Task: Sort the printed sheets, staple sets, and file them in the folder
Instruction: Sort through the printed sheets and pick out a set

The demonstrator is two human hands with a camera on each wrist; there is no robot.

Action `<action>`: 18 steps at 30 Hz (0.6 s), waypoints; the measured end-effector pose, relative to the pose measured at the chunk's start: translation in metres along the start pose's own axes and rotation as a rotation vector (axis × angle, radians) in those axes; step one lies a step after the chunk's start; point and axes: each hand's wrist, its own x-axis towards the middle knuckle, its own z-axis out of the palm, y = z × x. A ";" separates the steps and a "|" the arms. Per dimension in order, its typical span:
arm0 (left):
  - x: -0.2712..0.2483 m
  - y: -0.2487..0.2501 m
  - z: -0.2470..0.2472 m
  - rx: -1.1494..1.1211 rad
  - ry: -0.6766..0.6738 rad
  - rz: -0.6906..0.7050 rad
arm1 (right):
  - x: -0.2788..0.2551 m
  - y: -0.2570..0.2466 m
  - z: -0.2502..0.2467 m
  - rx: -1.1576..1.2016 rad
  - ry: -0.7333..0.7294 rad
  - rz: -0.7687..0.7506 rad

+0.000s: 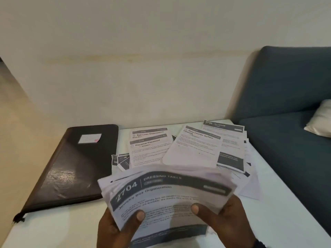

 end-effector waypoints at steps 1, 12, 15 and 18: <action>0.000 -0.003 0.000 -0.002 -0.004 -0.020 | 0.000 0.004 0.000 -0.015 -0.028 -0.004; 0.005 -0.031 0.001 0.123 -0.062 -0.175 | -0.003 0.087 -0.003 -0.223 -0.237 0.469; 0.010 -0.035 0.001 0.132 0.048 -0.180 | -0.001 0.086 -0.002 -0.298 -0.179 0.435; 0.013 -0.031 0.003 0.104 0.148 -0.198 | 0.007 0.074 0.003 -0.379 -0.190 0.302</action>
